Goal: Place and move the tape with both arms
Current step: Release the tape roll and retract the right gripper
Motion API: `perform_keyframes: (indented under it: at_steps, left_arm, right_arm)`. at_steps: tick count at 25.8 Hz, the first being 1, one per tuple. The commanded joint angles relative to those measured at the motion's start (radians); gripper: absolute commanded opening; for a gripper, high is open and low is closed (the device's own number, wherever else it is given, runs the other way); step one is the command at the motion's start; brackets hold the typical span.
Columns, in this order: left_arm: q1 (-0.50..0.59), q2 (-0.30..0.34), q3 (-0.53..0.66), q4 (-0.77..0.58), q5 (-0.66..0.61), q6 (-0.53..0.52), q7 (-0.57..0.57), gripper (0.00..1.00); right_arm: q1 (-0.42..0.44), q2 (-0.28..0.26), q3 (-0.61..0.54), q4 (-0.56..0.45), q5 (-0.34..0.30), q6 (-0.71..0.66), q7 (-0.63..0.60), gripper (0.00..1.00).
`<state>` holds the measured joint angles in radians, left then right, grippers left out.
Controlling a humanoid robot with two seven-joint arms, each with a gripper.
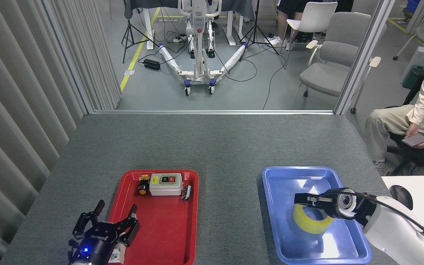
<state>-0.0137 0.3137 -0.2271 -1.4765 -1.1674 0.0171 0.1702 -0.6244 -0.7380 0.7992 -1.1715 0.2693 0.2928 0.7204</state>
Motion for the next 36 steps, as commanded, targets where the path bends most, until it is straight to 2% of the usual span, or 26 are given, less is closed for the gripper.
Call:
perform_keyframes:
  at_steps: [1,3,5,7,9,11,12,16,18,20,22,26,29,36]
  left_arm:
    - [-0.002,0.002,-0.001,0.001,0.0,0.0,0.0,0.99]
    - [-0.002,0.004,0.0,0.001,0.0,-0.005,0.002,0.99]
    - [-0.002,0.004,0.0,0.001,0.0,-0.011,0.002,0.99]
    - [0.0,0.005,0.0,0.001,-0.001,-0.014,0.002,0.99]
    - [0.003,0.008,0.0,0.001,0.0,-0.016,0.002,0.99]
    - [0.006,0.013,0.0,-0.005,0.0,-0.016,0.002,0.99]
    - [0.008,0.016,0.0,-0.007,0.0,-0.016,0.003,0.99]
    - [0.012,0.015,0.002,-0.005,0.0,-0.011,0.011,0.99]
    - [0.012,0.01,0.002,-0.004,-0.001,-0.011,0.011,0.99]
    - [0.012,0.007,0.002,-0.005,-0.001,-0.011,0.011,0.99]
    - [0.012,0.005,0.002,-0.007,-0.001,-0.011,0.009,0.99]
    - [0.014,-0.001,0.005,-0.004,-0.001,-0.005,0.005,0.99]
    - [0.017,-0.004,0.012,-0.007,-0.001,-0.005,0.006,0.99]
    - [0.018,-0.018,0.025,0.001,-0.001,0.004,0.006,0.99]
  right_arm:
    - [0.018,-0.038,-0.037,-0.063,0.011,-0.052,-0.015,1.0]
    - [0.114,-0.097,-0.166,-0.086,0.016,-0.156,-0.095,1.0]
    - [0.252,-0.095,-0.362,-0.1,0.051,-0.31,-0.21,1.0]
    - [0.396,-0.077,-0.543,-0.119,0.137,-0.526,-0.348,1.0]
    - [0.509,-0.05,-0.663,-0.131,0.241,-0.745,-0.486,1.0]
    - [0.578,-0.029,-0.735,-0.161,0.347,-0.87,-0.588,1.0]
    - [0.606,-0.014,-0.758,-0.18,0.396,-0.88,-0.633,1.0]
    - [0.681,0.043,-0.801,-0.249,0.594,-0.865,-0.794,1.0]
    - [0.743,0.068,-0.828,-0.295,0.666,-0.844,-0.877,1.0]
    - [0.799,0.094,-0.847,-0.364,0.746,-0.787,-0.932,1.0]
    - [0.828,0.134,-0.848,-0.401,0.803,-0.667,-0.938,1.0]
    - [0.868,0.187,-0.818,-0.468,0.873,-0.314,-0.935,1.0]
    - [0.876,0.206,-0.773,-0.49,0.903,-0.159,-0.932,1.0]
    - [0.861,0.215,-0.761,-0.479,0.895,-0.142,-0.934,1.0]
